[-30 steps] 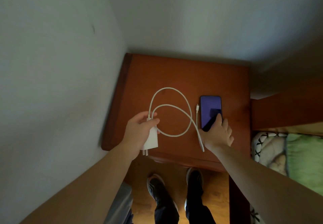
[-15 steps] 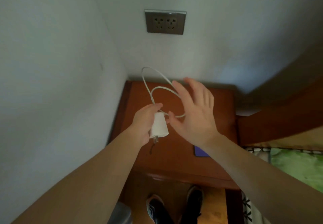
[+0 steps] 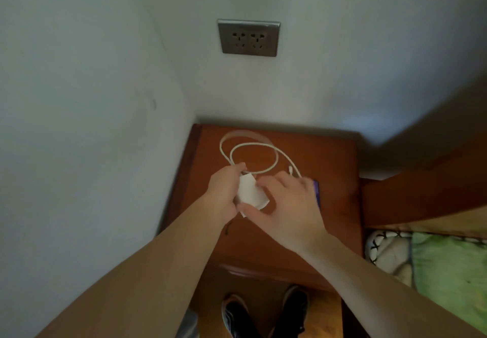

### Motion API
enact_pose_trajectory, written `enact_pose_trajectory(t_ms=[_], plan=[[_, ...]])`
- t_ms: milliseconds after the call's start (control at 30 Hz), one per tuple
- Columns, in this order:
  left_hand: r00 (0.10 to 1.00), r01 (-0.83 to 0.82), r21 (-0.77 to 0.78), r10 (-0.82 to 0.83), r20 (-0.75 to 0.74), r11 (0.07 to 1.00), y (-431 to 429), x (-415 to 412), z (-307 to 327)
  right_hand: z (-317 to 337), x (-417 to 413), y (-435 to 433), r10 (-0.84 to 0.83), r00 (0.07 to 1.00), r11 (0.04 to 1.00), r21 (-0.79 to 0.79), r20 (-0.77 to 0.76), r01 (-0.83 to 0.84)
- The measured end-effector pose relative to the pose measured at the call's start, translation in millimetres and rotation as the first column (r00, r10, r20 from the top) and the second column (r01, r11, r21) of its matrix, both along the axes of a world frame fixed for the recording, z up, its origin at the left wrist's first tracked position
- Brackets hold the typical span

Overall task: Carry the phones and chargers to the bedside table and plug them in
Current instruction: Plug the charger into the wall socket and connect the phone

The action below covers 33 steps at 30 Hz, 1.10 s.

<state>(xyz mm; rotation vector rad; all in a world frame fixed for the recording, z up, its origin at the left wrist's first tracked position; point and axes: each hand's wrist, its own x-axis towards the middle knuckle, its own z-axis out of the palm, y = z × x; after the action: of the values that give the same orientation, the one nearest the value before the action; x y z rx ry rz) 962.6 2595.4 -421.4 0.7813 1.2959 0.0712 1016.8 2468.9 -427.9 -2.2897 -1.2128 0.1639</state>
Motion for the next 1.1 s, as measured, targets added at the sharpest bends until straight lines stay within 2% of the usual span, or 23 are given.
enact_pose_trajectory(t_ms=[33,67,100,133,200,267,367,467,500,600,700,800,933,1000,1100], plan=[[1.0,-0.008,0.003,0.008,-0.002,1.0,-2.6,1.5,-2.6,0.6,-2.3,2.7,-0.047,0.974,0.993,-0.12,-0.222,0.02],[1.0,-0.013,0.004,0.013,0.001,1.0,-4.7,2.9,-5.1,2.1,-3.3,5.3,-0.115,0.871,0.984,-0.175,-0.477,0.034],[1.0,-0.016,0.003,0.016,0.006,1.0,-6.1,3.6,-7.7,-0.1,-2.2,7.1,-0.165,0.715,0.983,-0.172,-0.679,0.063],[1.0,-0.015,0.002,0.015,0.006,1.0,-7.1,3.3,-10.5,-2.8,0.3,7.5,-0.184,0.564,0.983,-0.165,-0.805,0.085],[0.999,0.026,0.02,-0.025,-0.027,0.999,-8.6,0.8,-15.7,-7.5,6.4,4.6,-0.214,0.403,0.976,-0.208,-0.89,0.059],[0.99,0.124,0.063,-0.119,-0.08,0.99,-11.1,-1.1,-19.0,-9.4,12.5,-0.4,-0.247,0.382,0.966,-0.259,-0.89,0.02],[0.956,0.259,0.126,-0.235,-0.176,0.958,-10.1,-3.5,-21.6,-11.1,23.9,-9.4,-0.274,0.444,0.953,-0.304,-0.853,0.003],[0.96,0.218,0.119,-0.191,-0.203,0.969,0.1,-10.5,-22.0,-11.2,43.9,-24.9,-0.32,0.541,0.926,-0.378,-0.778,0.005],[0.968,0.178,0.115,-0.152,-0.199,0.977,4.3,-13.5,-22.0,-10.9,53.3,-30.8,-0.352,0.534,0.922,-0.382,-0.769,0.059],[0.976,0.052,0.127,-0.023,-0.217,0.991,11.3,-24.3,-22.6,-2.6,82.8,-43.5,-0.383,0.33,0.914,-0.302,-0.863,0.27],[0.966,0.065,0.199,-0.011,-0.26,0.978,11.0,-32.6,-25.9,13.2,108.6,-40.6,-0.3,0.252,0.871,-0.156,-0.92,0.465],[0.955,0.133,0.249,-0.057,-0.29,0.959,6.2,-39.4,-28.3,36.2,126.9,-23.7,-0.14,0.135,0.769,-0.022,-0.981,0.639],[0.928,0.239,0.227,-0.153,-0.339,0.944,2.6,-46.3,-32.7,73.9,140.2,6.2,0.172,-0.032,0.67,0.093,-0.985,0.737],[0.907,0.312,0.119,-0.259,-0.334,0.943,2.5,-49.7,-36.6,90.6,144.4,21.3,0.242,-0.047,0.655,0.128,-0.969,0.745],[0.833,0.471,0.01,-0.441,-0.335,0.882,6.4,-52.3,-42.4,103.6,145.0,42.3,0.187,0.015,0.712,0.146,-0.982,0.686]])
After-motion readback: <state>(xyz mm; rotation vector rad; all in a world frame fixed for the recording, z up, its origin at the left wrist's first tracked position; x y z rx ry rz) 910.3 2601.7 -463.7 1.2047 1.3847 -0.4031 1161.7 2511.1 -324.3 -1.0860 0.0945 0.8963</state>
